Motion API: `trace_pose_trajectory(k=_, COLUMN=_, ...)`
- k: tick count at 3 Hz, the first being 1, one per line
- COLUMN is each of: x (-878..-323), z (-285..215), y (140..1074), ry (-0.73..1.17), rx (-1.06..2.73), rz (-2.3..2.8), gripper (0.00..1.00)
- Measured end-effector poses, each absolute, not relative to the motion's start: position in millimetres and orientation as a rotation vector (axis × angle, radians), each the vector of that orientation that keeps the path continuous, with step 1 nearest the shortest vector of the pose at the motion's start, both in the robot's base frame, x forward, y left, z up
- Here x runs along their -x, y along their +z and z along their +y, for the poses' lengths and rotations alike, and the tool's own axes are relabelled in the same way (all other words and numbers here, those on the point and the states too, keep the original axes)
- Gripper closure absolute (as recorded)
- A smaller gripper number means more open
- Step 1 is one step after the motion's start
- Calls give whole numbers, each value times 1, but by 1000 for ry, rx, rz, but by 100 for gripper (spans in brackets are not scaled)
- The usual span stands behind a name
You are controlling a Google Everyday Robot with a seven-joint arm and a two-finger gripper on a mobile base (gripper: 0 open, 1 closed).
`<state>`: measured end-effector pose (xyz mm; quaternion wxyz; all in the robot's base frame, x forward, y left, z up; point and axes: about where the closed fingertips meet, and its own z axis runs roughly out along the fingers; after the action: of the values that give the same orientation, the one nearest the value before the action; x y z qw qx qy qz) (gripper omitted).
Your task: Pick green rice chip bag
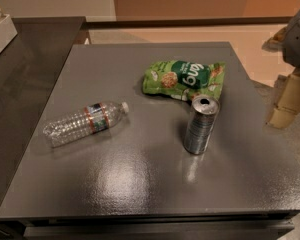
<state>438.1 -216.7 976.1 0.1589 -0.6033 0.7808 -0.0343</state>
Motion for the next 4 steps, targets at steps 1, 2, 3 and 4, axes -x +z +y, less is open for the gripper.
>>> trace_pose_trajectory(k=1, x=-443, z=-215, y=977, ry=-105, rx=1725, rz=2222, gripper=0)
trace_pose_trajectory(k=2, x=-467, z=-206, y=973, ry=-60, rx=1704, rz=2205, gripper=0)
trace_pose_trajectory(k=3, x=-509, z=-195, y=968, ry=-12, rx=1688, rz=2190, gripper=0)
trace_pose_trajectory(k=4, x=-557, z=-185, y=969, ry=-2, rx=1674, rz=2160, gripper=0)
